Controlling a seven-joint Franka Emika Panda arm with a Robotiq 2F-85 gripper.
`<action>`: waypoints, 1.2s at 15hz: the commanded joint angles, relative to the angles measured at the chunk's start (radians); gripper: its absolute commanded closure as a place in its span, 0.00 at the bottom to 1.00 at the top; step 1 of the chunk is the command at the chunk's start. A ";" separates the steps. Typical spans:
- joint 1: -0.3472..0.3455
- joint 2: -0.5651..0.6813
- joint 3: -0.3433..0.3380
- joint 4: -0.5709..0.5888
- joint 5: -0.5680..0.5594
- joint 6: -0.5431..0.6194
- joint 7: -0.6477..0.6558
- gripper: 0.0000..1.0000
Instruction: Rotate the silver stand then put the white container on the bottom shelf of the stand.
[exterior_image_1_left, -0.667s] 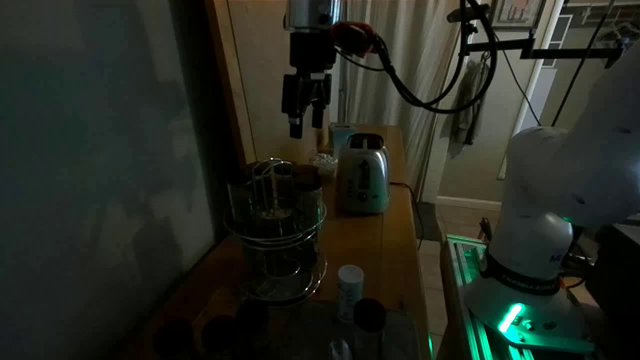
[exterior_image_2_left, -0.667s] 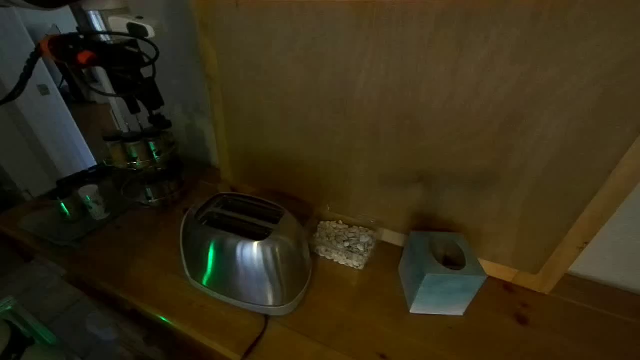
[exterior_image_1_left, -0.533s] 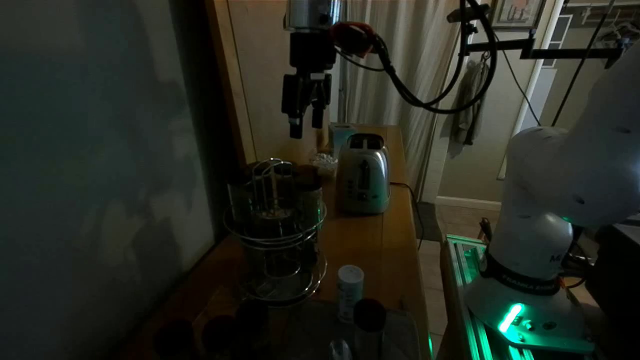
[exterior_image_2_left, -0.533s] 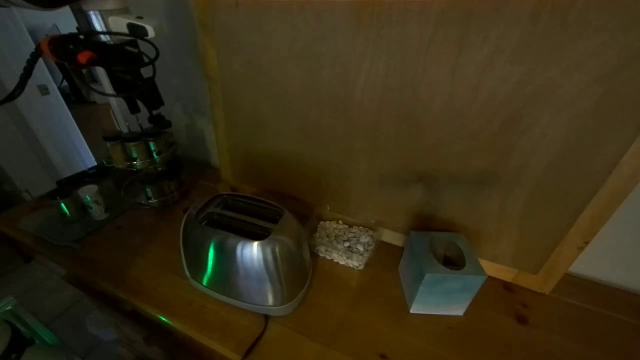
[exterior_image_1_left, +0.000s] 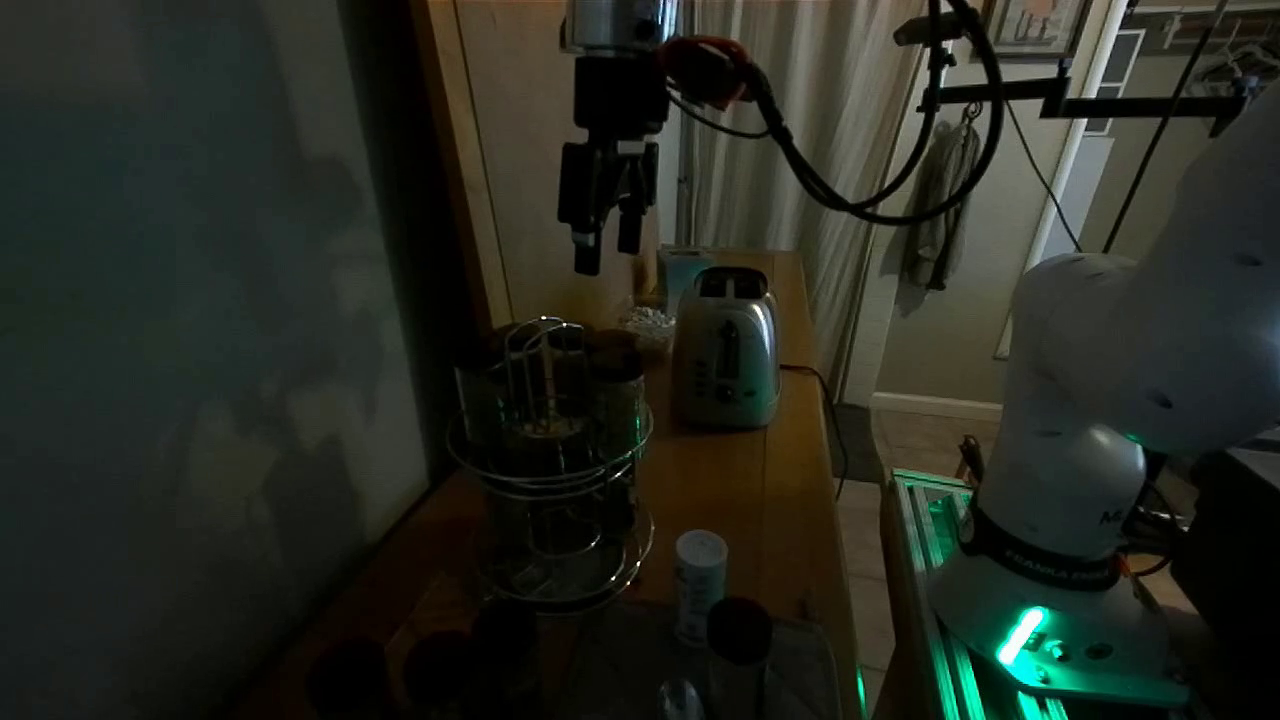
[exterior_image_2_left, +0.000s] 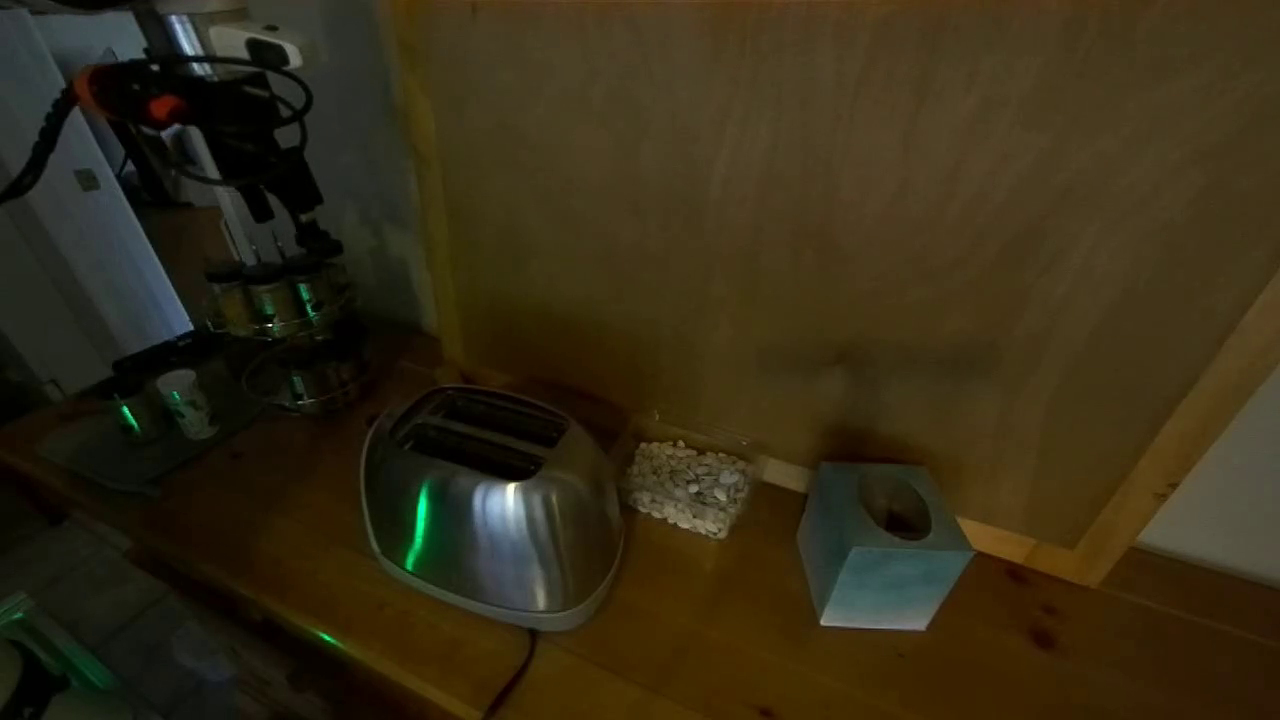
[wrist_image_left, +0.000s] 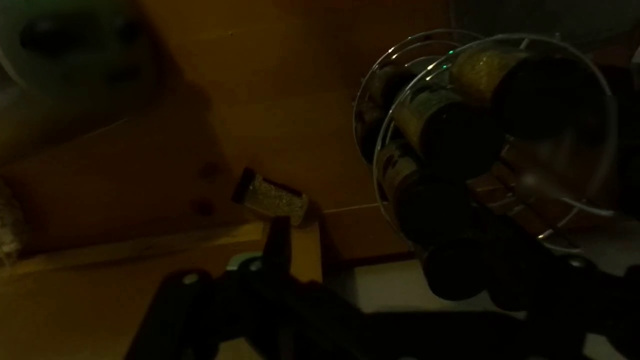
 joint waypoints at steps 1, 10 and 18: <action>0.049 0.001 0.066 0.074 -0.010 -0.071 0.024 0.00; 0.105 0.044 0.335 0.155 -0.241 -0.164 0.246 0.27; 0.120 0.171 0.404 0.168 -0.361 -0.255 0.389 0.84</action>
